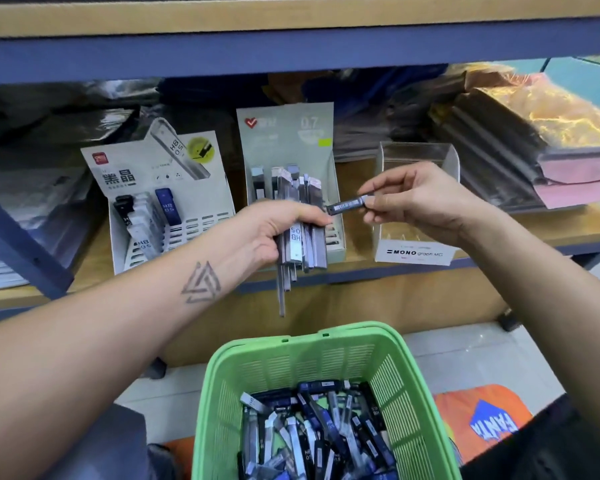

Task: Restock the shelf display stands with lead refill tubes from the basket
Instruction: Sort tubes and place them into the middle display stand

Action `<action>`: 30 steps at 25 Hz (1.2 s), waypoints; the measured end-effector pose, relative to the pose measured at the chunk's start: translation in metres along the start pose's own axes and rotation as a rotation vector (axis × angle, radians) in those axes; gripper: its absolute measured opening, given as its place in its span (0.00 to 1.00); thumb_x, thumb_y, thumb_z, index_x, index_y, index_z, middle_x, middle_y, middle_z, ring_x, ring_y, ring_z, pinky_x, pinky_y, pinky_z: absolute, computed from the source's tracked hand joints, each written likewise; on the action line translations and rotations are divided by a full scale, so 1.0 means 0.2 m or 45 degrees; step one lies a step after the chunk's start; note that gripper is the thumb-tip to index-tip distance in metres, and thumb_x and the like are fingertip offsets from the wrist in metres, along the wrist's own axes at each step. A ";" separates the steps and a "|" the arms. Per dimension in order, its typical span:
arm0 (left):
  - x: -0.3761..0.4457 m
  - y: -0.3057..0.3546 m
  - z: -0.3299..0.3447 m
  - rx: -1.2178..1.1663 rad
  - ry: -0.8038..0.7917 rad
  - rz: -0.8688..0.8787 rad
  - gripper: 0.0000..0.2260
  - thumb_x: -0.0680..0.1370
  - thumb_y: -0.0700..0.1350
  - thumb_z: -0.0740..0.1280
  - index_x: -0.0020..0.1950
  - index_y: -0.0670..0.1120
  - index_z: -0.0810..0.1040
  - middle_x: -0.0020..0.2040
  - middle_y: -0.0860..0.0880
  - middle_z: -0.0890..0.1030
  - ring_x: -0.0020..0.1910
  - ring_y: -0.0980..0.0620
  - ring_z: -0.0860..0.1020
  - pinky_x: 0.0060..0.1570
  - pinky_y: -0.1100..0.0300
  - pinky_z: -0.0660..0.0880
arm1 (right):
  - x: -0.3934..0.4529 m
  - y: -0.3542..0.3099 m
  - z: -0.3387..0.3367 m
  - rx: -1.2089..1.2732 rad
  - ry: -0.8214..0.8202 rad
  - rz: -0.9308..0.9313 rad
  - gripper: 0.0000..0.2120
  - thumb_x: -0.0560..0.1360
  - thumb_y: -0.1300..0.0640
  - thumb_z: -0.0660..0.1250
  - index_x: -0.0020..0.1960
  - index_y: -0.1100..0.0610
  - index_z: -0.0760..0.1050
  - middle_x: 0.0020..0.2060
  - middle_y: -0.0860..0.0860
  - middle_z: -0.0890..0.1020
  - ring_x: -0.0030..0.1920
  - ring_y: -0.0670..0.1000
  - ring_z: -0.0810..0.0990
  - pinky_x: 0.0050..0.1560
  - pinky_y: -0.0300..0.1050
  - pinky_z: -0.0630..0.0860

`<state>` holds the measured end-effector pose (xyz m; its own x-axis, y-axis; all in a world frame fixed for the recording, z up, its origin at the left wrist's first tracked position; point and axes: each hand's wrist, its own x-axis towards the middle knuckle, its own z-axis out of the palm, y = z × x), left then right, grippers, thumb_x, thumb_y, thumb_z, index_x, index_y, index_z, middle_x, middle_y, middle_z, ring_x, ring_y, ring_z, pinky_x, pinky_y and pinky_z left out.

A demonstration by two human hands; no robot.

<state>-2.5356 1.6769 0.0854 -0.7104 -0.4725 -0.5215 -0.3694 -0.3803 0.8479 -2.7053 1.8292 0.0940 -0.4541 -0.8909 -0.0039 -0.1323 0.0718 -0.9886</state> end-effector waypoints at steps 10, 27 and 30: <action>-0.02 0.00 0.08 0.019 0.052 0.004 0.08 0.73 0.35 0.74 0.51 0.39 0.81 0.42 0.42 0.84 0.39 0.46 0.82 0.46 0.52 0.81 | -0.03 0.05 0.05 -0.225 0.058 -0.095 0.09 0.73 0.74 0.71 0.52 0.67 0.82 0.43 0.63 0.86 0.45 0.54 0.87 0.51 0.42 0.82; -0.02 0.01 0.18 0.027 0.070 0.023 0.15 0.69 0.36 0.78 0.53 0.41 0.80 0.43 0.42 0.85 0.43 0.44 0.84 0.40 0.50 0.82 | -0.02 0.20 -0.08 -0.791 0.661 -0.116 0.07 0.73 0.66 0.75 0.48 0.57 0.80 0.38 0.53 0.84 0.36 0.49 0.86 0.47 0.53 0.84; -0.02 0.00 0.17 0.018 0.058 0.030 0.15 0.69 0.36 0.78 0.53 0.41 0.80 0.43 0.42 0.85 0.43 0.44 0.84 0.42 0.50 0.82 | 0.00 0.27 -0.05 -0.849 0.602 -0.094 0.07 0.74 0.67 0.74 0.48 0.57 0.82 0.38 0.54 0.85 0.36 0.50 0.86 0.45 0.54 0.84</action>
<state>-2.5532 1.7065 0.0919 -0.6911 -0.5169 -0.5052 -0.3616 -0.3580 0.8609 -2.7210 1.8370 0.0430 -0.7277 -0.6311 0.2687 -0.6044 0.4048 -0.6862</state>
